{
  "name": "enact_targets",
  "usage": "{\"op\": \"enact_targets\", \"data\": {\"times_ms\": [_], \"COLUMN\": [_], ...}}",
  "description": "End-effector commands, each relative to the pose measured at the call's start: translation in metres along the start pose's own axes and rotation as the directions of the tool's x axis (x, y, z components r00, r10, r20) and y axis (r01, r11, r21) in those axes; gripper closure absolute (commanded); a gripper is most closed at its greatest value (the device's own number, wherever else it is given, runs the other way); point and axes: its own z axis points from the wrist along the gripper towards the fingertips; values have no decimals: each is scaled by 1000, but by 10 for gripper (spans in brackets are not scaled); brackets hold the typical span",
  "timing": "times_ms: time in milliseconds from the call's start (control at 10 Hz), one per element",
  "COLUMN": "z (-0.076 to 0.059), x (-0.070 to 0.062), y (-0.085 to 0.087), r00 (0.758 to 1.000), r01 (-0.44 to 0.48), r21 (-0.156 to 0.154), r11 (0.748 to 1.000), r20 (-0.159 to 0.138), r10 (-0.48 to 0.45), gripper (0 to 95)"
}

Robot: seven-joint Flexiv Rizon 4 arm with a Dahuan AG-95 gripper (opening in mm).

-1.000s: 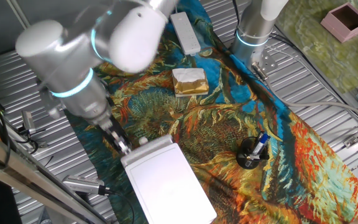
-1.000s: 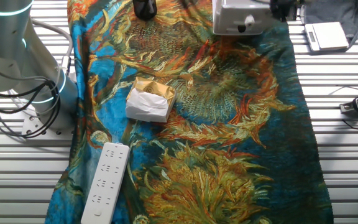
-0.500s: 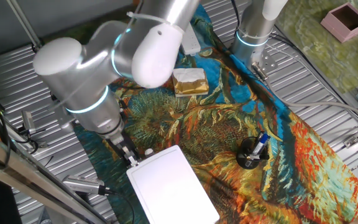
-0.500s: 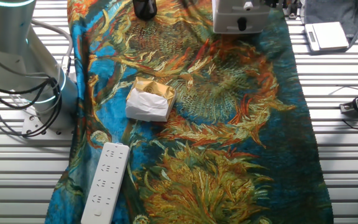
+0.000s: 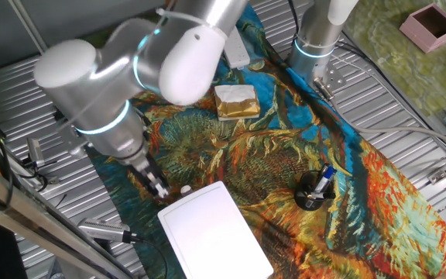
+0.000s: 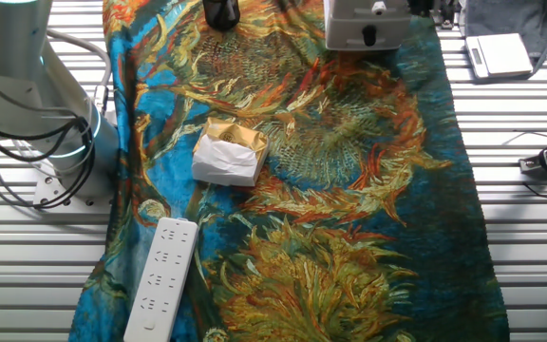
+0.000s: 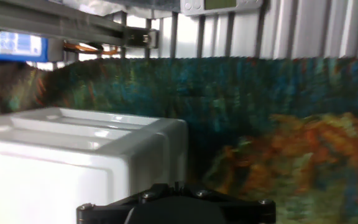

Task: Use the gripper to push and close the drawer

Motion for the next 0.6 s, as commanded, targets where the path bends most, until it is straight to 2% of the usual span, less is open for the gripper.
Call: {"op": "enact_targets", "data": {"times_ms": [100, 300, 600], "z": [-30, -41, -45], "x": [16, 24, 28], "y": [-40, -53, -56], "r00": [967, 965, 957], "r01": [251, 256, 287], "r21": [171, 171, 166], "r11": [953, 951, 944], "r20": [-96, -98, -102], "r10": [-237, -243, -273], "gripper": [950, 950, 950]}}
